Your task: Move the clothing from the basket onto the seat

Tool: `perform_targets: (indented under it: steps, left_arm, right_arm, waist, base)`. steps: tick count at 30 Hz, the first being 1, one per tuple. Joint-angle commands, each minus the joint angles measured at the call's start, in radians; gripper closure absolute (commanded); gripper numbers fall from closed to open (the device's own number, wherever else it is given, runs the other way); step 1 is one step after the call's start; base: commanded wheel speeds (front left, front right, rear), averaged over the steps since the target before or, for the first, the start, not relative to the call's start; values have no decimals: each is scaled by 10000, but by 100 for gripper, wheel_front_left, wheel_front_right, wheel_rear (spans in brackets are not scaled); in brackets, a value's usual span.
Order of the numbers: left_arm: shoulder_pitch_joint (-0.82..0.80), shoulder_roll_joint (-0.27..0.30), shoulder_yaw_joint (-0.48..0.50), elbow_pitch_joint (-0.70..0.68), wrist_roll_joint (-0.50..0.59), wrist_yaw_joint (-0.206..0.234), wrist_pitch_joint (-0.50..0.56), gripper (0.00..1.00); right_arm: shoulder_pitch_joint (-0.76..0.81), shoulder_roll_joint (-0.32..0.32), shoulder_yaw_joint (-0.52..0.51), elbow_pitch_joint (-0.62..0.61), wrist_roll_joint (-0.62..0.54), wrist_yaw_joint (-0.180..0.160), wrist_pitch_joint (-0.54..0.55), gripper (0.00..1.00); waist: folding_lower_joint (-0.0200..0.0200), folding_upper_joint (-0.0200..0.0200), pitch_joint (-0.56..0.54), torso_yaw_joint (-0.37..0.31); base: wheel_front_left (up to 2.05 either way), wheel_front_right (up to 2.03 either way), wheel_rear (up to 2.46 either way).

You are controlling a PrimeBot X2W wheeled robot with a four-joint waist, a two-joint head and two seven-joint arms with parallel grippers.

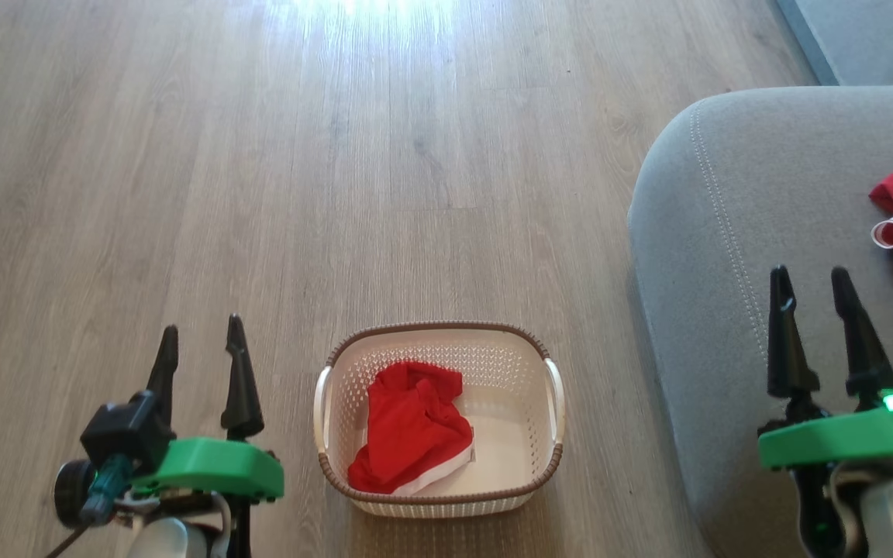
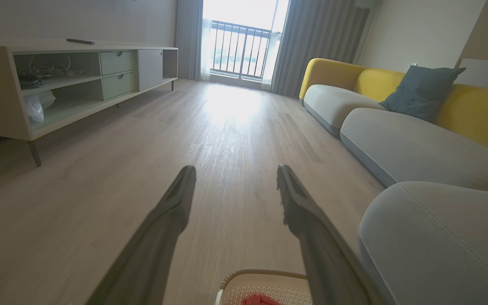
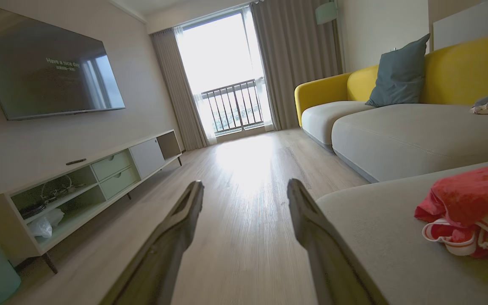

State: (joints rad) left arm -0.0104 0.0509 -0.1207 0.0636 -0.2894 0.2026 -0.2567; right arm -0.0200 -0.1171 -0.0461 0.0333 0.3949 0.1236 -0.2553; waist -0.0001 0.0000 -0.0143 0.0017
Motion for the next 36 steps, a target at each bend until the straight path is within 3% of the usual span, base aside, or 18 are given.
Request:
perform_targets:
  steps: [1, 14, 27, 36]
  left_arm:
    - [-210, -6, 450, -236, 136, 100, -51, 0]
    - [5, -6, 132, 436, 513, 209, -51, 0]
    - [-75, -7, -250, 797, 873, -105, -51, 0]
    - [-67, -7, -450, 813, 960, -58, -51, 0]
  right_arm:
    - [-92, 15, 117, -412, -196, 71, -64, 0]
    - [770, 581, -137, -153, -1295, 71, -64, 0]
    - [565, 647, 35, 116, -1889, 71, -64, 0]
    - [539, 657, 26, 177, -1963, 71, -64, 0]
  waist:
    - [1, 0, 2, 25]
    - [1, 0, 53, 155]
    - [1, 0, 91, 137]
    - [1, 0, 71, 145]
  base:
    - [0, 0, 0]
    - [0, 0, 0]
    - [0, 0, 0]
    - [0, 0, 0]
